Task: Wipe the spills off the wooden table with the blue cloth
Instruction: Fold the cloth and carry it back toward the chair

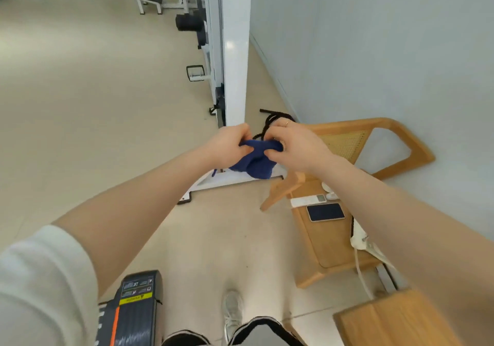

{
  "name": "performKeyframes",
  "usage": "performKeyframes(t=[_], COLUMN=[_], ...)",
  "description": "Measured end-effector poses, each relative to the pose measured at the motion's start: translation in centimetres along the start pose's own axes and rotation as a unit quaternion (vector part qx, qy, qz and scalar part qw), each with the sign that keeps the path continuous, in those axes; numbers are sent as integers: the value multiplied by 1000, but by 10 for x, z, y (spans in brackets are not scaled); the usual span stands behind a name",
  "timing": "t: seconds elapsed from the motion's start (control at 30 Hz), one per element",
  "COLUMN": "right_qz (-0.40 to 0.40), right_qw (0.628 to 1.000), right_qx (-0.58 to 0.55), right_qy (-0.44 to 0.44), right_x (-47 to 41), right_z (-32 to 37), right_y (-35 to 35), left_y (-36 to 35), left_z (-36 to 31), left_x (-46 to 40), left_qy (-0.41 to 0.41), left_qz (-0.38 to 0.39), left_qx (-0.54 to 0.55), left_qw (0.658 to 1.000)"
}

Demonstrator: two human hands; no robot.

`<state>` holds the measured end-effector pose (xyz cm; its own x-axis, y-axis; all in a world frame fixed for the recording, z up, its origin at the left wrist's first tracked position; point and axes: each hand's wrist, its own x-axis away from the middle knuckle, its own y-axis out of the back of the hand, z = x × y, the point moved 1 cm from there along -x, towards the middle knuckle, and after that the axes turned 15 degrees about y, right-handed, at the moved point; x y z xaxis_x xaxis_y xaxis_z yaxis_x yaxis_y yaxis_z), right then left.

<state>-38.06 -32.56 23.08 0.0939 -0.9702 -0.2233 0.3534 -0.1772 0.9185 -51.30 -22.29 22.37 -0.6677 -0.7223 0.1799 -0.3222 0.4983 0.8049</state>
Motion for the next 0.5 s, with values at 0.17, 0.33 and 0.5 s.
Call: performKeyframes(t=[0.17,0.33,0.5], right_qz=[-32,-81,-173], right_qw=[995,979,927], right_qx=[-72,-85,-146], right_qy=[-68,-165,-297], right_x=[-75,-122,-153], right_z=[-70,-144,-233], right_y=[21,27,33], left_y=[32,35,16], left_z=[-11,-37,-65], left_x=[-119,-239,-365], left_qy=[-67,-118,-134], left_qz=[-89,39,218], left_qx=[-86,-21,140], left_qw=[990,992,956])
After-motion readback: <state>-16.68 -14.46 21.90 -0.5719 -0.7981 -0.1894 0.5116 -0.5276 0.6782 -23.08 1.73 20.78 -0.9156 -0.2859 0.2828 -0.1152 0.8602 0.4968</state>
